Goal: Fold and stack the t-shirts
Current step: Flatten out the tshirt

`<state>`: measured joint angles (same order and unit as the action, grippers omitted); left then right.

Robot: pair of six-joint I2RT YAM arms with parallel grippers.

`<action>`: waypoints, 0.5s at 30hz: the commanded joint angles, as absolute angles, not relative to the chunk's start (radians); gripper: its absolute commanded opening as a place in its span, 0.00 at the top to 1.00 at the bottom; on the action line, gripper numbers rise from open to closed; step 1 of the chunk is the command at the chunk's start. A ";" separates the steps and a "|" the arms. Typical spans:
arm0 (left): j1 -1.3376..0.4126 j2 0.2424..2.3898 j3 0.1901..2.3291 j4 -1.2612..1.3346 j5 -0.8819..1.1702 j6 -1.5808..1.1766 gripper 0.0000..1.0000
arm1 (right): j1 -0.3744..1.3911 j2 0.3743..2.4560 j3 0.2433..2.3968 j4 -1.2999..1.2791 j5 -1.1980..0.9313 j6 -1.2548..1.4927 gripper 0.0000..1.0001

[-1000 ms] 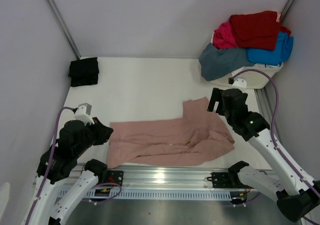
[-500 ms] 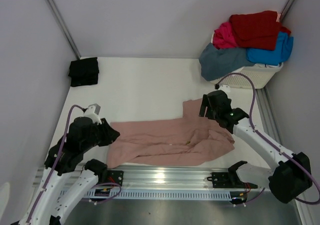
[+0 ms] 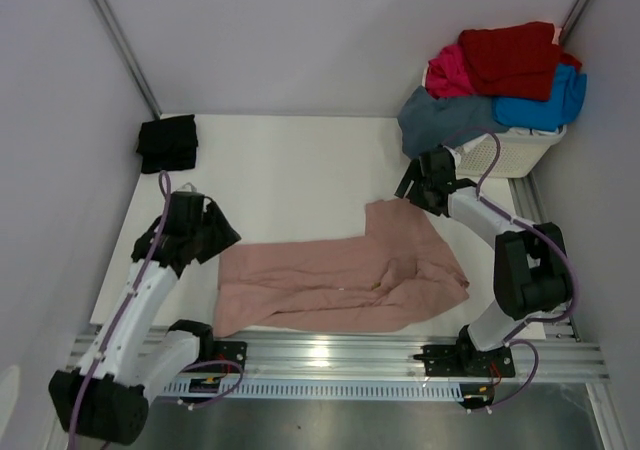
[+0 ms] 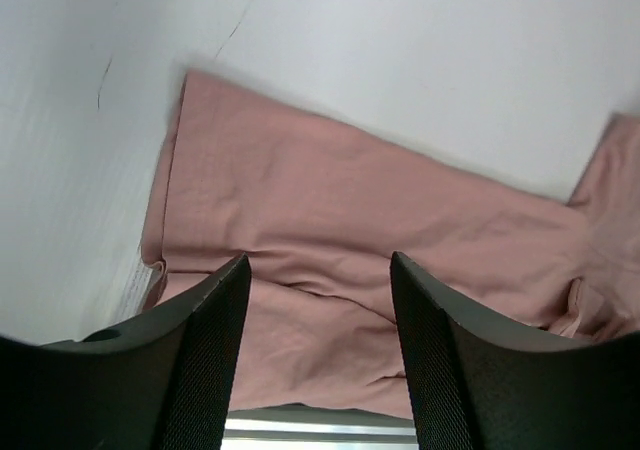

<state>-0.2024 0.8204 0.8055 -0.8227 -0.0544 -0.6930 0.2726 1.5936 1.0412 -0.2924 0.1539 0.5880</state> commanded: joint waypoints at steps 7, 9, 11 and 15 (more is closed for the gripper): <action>0.054 1.086 0.687 -0.609 0.244 -0.781 0.39 | 0.278 1.598 1.059 -0.212 0.097 0.620 0.20; 0.096 1.152 0.689 -0.592 0.270 -0.785 0.40 | 0.278 1.573 1.030 -0.198 0.094 0.620 0.19; 0.120 1.196 0.710 -0.587 0.229 -0.772 0.42 | 0.278 1.554 1.011 -0.186 0.089 0.624 0.19; 0.147 1.304 0.794 -0.609 0.173 -0.741 0.44 | 0.281 1.510 0.965 -0.172 0.086 0.627 0.19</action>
<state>0.1272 1.2629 0.7101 -0.6376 0.1864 -0.7513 0.2756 1.5696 0.9871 -0.2260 0.0891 0.6109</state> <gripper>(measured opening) 0.567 0.808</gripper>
